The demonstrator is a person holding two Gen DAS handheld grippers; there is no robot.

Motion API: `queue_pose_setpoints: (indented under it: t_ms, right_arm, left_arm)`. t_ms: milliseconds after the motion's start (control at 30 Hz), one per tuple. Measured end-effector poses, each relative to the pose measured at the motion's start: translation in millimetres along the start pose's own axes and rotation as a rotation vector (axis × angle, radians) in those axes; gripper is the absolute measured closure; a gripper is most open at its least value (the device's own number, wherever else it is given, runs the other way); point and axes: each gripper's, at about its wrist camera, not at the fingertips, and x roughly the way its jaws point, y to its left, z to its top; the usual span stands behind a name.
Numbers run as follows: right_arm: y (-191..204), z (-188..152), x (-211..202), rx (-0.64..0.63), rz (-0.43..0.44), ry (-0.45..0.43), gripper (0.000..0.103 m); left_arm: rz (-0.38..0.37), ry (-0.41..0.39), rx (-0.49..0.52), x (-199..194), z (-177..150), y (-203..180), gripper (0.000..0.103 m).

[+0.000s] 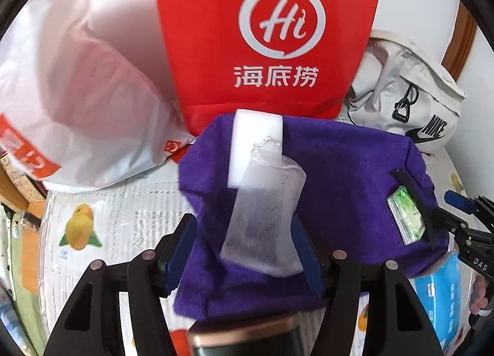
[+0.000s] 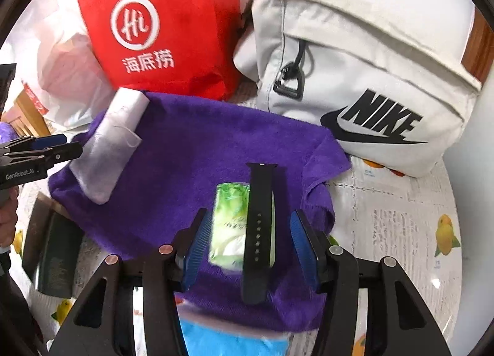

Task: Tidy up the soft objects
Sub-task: 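Withdraw both open tools back toward the remaining items, then grasp the white cotton gloves with the left tool while the right grasps the green wet-wipe packet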

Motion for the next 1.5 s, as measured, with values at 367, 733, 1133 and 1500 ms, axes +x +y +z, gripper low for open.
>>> queue_pose_setpoints:
  t_ms: [367, 733, 1133, 1500]
  right_arm:
    - [17.1, -43.7, -72.3, 0.036, 0.028, -0.075, 0.05]
    - [40.5, -105.2, -128.4, 0.049, 0.052, -0.111, 0.05]
    - [56.5, -171.1, -154.1, 0.08, 0.106, -0.059, 0.044]
    - [66.6, -217.4, -153.1, 0.057, 0.104, -0.016, 0.044]
  left_arm:
    - [-0.045, -0.115, -0.021, -70.5, -48.7, 1.3, 0.042]
    - [-0.069, -0.097, -0.017, -123.1, -115.2, -18.6, 0.042]
    - [-0.105, -0.064, -0.024, -138.6, -200.9, -33.0, 0.042]
    - [-0.161, 0.02, 0.03, -107.4, -232.7, -67.2, 0.032]
